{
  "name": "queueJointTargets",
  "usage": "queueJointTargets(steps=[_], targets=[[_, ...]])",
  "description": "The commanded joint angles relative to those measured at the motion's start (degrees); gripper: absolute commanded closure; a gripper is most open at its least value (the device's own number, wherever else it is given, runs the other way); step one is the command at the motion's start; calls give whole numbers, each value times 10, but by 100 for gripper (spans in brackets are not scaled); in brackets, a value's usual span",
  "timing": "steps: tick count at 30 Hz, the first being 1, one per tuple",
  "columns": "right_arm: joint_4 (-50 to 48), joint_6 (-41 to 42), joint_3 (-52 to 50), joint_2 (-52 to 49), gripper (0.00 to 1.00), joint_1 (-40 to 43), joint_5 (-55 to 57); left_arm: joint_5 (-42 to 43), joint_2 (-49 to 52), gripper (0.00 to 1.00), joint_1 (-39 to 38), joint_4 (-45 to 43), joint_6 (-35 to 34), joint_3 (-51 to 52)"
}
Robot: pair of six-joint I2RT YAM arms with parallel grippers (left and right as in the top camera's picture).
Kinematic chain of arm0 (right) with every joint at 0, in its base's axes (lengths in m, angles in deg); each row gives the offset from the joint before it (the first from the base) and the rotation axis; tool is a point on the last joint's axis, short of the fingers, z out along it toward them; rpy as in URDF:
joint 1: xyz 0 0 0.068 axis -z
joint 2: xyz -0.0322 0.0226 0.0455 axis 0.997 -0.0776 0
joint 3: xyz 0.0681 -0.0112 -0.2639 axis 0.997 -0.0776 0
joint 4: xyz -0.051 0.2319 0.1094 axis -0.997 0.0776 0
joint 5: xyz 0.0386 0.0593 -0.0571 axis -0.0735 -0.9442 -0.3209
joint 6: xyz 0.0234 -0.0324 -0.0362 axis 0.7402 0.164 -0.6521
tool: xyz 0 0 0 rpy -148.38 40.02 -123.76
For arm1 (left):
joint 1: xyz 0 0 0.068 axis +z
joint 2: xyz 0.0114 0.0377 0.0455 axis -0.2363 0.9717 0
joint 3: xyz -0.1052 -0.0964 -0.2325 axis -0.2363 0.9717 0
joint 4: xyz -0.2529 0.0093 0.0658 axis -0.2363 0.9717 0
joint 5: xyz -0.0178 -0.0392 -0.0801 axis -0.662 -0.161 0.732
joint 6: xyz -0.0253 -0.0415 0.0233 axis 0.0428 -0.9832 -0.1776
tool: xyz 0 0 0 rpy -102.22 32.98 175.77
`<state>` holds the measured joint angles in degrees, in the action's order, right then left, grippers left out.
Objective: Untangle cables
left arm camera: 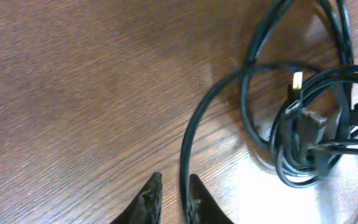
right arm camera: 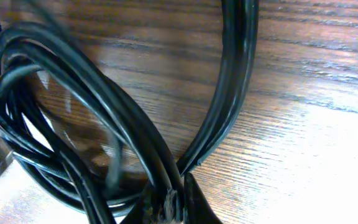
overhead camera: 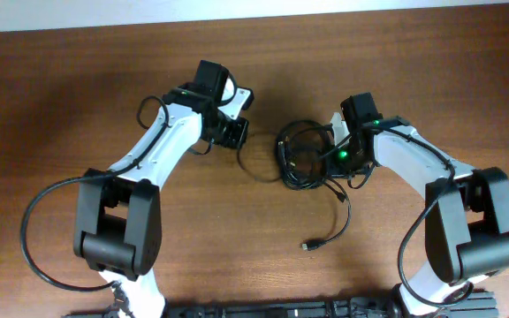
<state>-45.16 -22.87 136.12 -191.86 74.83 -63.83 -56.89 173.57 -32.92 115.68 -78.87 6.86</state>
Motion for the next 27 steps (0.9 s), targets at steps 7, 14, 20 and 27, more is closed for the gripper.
queueJointTargets(steps=[7,14,20,27], targets=[[7,-5,-6,-4,96,-2,26,0,-20,85,6,5,-6,-9],[6,1,-6,-4,96,-2,24,24,-20,97,6,6,-6,-9],[5,1,-6,-4,96,-2,24,24,-20,98,6,6,-6,-9],[5,1,-6,-4,96,-2,24,23,-20,100,6,15,-6,-9]])
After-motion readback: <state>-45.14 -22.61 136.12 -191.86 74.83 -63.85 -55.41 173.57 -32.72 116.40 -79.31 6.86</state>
